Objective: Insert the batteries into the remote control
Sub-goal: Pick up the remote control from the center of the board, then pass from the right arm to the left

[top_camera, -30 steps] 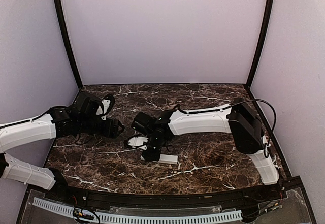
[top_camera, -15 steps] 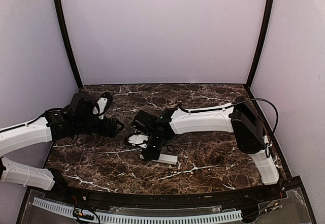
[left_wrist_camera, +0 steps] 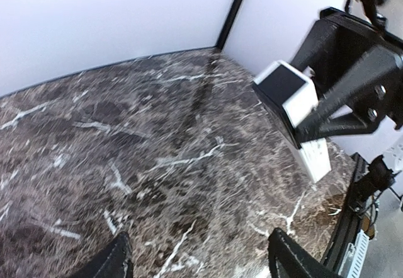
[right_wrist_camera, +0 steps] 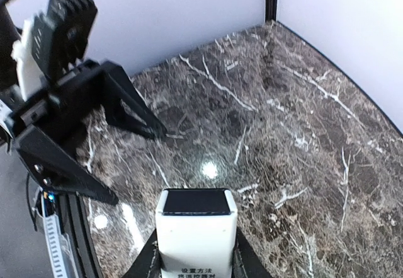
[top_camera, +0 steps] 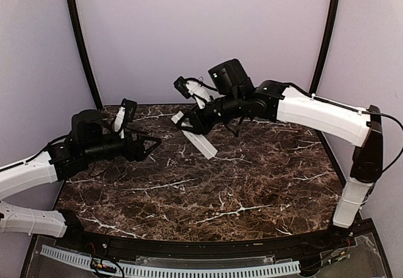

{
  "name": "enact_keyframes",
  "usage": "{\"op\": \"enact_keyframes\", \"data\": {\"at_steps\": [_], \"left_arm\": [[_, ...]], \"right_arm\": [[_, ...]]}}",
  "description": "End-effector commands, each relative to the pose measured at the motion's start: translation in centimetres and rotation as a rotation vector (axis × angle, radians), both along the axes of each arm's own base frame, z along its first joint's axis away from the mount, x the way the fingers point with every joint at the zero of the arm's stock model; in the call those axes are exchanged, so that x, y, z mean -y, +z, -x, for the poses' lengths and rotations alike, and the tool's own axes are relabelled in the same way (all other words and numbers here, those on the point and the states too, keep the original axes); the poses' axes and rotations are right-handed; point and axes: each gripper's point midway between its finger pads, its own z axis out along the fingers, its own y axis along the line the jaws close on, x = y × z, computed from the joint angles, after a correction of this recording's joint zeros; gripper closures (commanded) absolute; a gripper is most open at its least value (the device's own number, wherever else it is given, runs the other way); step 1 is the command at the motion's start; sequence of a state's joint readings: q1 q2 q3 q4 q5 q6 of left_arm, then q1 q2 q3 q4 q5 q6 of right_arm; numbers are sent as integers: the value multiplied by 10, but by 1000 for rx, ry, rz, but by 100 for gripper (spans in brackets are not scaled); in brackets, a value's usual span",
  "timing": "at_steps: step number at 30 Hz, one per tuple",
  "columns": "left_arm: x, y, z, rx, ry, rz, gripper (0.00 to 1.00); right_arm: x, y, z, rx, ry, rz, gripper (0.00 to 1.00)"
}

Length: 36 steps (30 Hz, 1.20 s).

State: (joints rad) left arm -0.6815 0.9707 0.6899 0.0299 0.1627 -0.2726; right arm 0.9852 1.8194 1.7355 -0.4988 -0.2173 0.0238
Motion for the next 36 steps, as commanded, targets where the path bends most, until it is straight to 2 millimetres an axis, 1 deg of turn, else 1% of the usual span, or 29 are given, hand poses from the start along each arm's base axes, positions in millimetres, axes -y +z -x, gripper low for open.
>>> {"op": "enact_keyframes", "data": {"at_steps": [1, 2, 3, 6, 7, 8, 10, 12, 14, 18, 23, 25, 26, 27, 28, 33, 34, 35, 36], "left_arm": [[36, 65, 30, 230, -233, 192, 23], [43, 69, 36, 247, -279, 201, 19], [50, 76, 43, 271, -316, 220, 18], [70, 82, 55, 264, -419, 254, 9], [76, 85, 56, 265, -442, 272, 4], [80, 87, 60, 248, -470, 292, 3], [86, 95, 62, 245, -497, 326, 1], [91, 102, 61, 253, -510, 348, 1], [94, 105, 60, 255, -517, 357, 5], [101, 111, 60, 251, -537, 382, 17], [110, 111, 58, 236, -550, 398, 26], [113, 110, 58, 227, -561, 399, 32], [115, 108, 58, 221, -563, 396, 37], [115, 107, 58, 219, -566, 395, 39], [116, 106, 57, 216, -565, 394, 44], [117, 105, 56, 213, -561, 391, 56], [118, 105, 56, 212, -562, 391, 61], [118, 105, 56, 212, -564, 391, 64], [117, 105, 57, 213, -566, 393, 71]], "right_arm": [[-3, 70, 8, -13, 1, -260, 100], [0, 82, 10, -6, 4, -298, 100], [2, 95, 12, 7, 12, -341, 100], [9, 127, 26, 30, 62, -473, 100], [11, 134, 31, 35, 77, -504, 100], [13, 140, 34, 38, 87, -529, 100], [16, 153, 39, 50, 105, -574, 100], [17, 159, 44, 51, 129, -599, 100], [18, 161, 48, 48, 148, -617, 100], [18, 164, 51, 53, 161, -639, 100], [18, 165, 52, 52, 170, -649, 100], [18, 164, 53, 47, 171, -649, 100], [18, 164, 53, 47, 171, -650, 100], [19, 164, 53, 49, 170, -652, 100], [19, 165, 53, 50, 171, -653, 100], [19, 163, 53, 47, 169, -653, 100], [18, 162, 53, 45, 170, -651, 100], [18, 161, 53, 43, 171, -650, 100], [18, 160, 53, 41, 172, -650, 100]]}}
